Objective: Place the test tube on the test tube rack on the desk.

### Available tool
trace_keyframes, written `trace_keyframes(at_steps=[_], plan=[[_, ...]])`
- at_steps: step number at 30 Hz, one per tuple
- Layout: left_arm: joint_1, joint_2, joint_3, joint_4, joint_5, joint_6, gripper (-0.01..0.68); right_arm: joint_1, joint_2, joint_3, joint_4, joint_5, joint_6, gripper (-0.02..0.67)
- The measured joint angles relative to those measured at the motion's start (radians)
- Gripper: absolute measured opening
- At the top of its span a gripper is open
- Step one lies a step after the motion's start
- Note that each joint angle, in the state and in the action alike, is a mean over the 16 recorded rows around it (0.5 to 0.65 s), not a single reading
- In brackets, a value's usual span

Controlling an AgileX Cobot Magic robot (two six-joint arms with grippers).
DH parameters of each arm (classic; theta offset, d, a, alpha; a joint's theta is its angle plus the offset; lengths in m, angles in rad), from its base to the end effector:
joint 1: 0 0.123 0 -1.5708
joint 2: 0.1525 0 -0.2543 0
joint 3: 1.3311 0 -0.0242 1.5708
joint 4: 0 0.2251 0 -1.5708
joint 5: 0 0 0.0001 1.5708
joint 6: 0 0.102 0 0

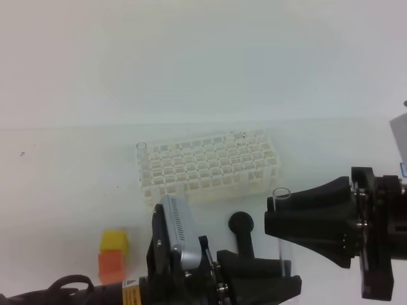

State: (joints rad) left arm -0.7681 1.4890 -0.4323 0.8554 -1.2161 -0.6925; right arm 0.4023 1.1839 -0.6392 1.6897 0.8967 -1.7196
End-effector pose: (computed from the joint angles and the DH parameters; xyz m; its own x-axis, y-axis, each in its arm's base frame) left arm 0.1204 -0.2166 0.2109 -0.2469 -0.0632 -0.9670 0.9689 -0.0014 -0.2473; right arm 0.1667 0.1570 0.2730 -0.3179 -0.1076 -0.9420 -0.9148 0.2960 0.2749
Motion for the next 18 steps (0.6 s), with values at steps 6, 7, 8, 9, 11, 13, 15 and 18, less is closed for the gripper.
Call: trace_keyframes(at_steps=[6,7,8,9,11,13,15,18], plan=[[0.0,0.0,0.001,-0.018,-0.029,-0.084,0.163,-0.003,0.022,-0.009,0.006,0.019,-0.019,0.134],[0.0,0.0,0.001,-0.023,-0.034,-0.105,0.192,-0.004,0.023,-0.009,0.007,0.021,-0.02,0.131],[0.0,0.0,0.001,-0.026,-0.035,-0.125,0.216,-0.004,0.024,-0.01,0.008,0.023,-0.02,0.13],[0.0,0.0,0.001,-0.028,-0.031,-0.146,0.249,-0.004,0.025,-0.01,0.009,0.025,-0.019,0.129],[0.0,0.0,0.001,-0.031,-0.024,-0.185,0.316,-0.004,0.026,-0.01,0.011,0.028,-0.014,0.128],[0.0,0.0,0.001,-0.031,-0.017,-0.22,0.378,-0.003,0.027,-0.01,0.013,0.031,-0.009,0.128],[0.0,0.0,0.001,-0.029,-0.009,-0.252,0.426,-0.003,0.028,-0.009,0.014,0.032,-0.005,0.127],[0.0,0.0,0.001,-0.028,-0.009,-0.296,0.465,-0.001,0.029,-0.009,0.014,0.025,-0.002,0.127]])
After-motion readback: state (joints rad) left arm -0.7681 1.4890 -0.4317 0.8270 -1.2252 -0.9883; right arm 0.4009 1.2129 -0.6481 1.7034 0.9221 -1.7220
